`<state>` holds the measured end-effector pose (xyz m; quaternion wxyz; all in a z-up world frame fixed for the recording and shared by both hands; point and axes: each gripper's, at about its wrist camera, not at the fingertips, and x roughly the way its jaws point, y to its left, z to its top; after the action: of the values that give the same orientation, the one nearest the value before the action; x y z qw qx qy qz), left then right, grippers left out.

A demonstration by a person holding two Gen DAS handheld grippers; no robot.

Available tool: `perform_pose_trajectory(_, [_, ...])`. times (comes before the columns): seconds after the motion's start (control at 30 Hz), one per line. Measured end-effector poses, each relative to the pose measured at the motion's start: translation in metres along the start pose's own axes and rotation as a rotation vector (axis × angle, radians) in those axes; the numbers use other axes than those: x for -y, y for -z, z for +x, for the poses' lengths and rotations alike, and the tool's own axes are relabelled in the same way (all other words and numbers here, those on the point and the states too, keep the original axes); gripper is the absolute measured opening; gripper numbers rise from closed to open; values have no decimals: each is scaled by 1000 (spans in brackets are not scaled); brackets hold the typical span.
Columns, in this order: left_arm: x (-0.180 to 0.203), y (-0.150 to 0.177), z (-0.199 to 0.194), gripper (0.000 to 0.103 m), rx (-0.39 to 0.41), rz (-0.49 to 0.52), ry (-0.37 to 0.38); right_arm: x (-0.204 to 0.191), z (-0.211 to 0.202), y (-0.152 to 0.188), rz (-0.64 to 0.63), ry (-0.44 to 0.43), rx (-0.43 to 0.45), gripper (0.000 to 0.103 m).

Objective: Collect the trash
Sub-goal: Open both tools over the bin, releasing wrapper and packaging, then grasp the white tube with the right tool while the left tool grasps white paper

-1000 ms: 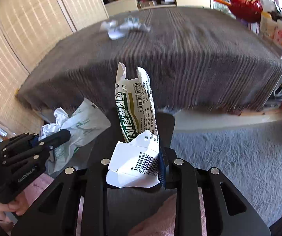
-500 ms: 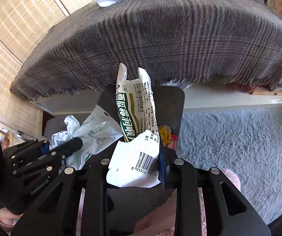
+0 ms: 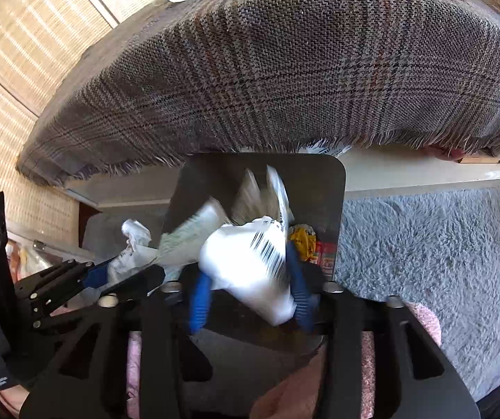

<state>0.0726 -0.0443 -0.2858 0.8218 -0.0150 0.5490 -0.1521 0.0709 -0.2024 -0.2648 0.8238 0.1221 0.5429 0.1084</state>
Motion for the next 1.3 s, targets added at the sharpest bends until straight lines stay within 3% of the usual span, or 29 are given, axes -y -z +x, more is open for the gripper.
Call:
perform_pose_trajectory(0.1, [0, 0, -7, 48, 19, -2, -15, 0, -7, -1, -4, 16, 21, 59])
perform_pose_trajectory(0.23, [2, -2, -20, 68, 49, 4, -30, 2, -18, -1, 0, 37, 55, 75])
perform_pose_trajectory(0.37, [7, -2, -32, 81, 80, 18, -42, 7, -31, 1, 20, 78, 95, 93])
perform_pose_trajectory(0.53, [7, -2, -44, 92, 104, 19, -47, 15, -41, 1, 42, 89, 123, 96])
perform_pose_trajectory(1.03, [-10, -12, -69, 95, 147, -14, -53, 32, -57, -11, 90, 87, 156, 96])
perform_pose_trajectory(1.3, [-27, -40, -78, 95, 187, -30, -93, 27, -77, -50, 59, 98, 229, 96])
